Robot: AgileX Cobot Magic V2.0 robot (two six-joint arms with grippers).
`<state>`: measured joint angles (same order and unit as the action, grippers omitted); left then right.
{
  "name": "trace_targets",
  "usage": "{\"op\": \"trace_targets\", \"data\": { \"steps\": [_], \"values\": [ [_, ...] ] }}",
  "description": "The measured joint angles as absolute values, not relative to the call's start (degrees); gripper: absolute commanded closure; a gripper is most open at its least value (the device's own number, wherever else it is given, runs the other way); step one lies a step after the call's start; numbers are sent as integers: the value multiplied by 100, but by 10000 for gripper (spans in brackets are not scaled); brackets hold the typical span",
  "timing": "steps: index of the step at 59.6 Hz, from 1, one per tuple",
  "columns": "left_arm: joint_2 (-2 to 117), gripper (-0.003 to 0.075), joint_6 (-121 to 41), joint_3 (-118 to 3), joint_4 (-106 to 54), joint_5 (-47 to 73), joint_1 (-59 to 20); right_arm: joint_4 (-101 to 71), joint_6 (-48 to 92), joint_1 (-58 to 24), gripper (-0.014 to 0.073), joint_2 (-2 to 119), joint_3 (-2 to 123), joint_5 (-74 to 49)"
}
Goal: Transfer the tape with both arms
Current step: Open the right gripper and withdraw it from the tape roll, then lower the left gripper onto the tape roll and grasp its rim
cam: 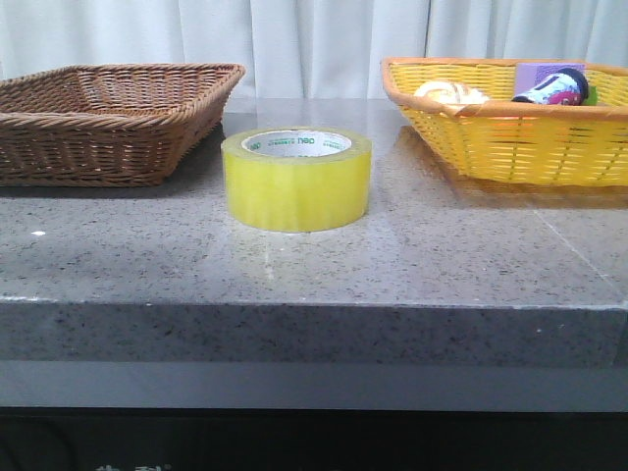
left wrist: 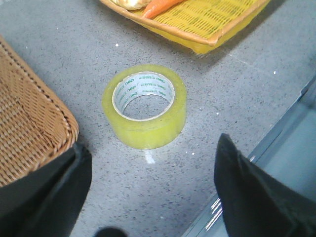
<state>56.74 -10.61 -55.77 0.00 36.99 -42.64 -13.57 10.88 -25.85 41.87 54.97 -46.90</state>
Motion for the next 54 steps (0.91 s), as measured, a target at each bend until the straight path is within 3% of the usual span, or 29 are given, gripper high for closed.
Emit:
{"op": "trace_targets", "data": {
  "steps": [35,54],
  "values": [
    [8913,204,-2951,-9164,0,6516,-4264,-1357,1088,-2585,162,4187,5497,-4736],
    [10230,204,-3456,-10094,-227,6989,-4264,-1357,1088,-2585,162,4187,5497,-4739]
  ]
}}
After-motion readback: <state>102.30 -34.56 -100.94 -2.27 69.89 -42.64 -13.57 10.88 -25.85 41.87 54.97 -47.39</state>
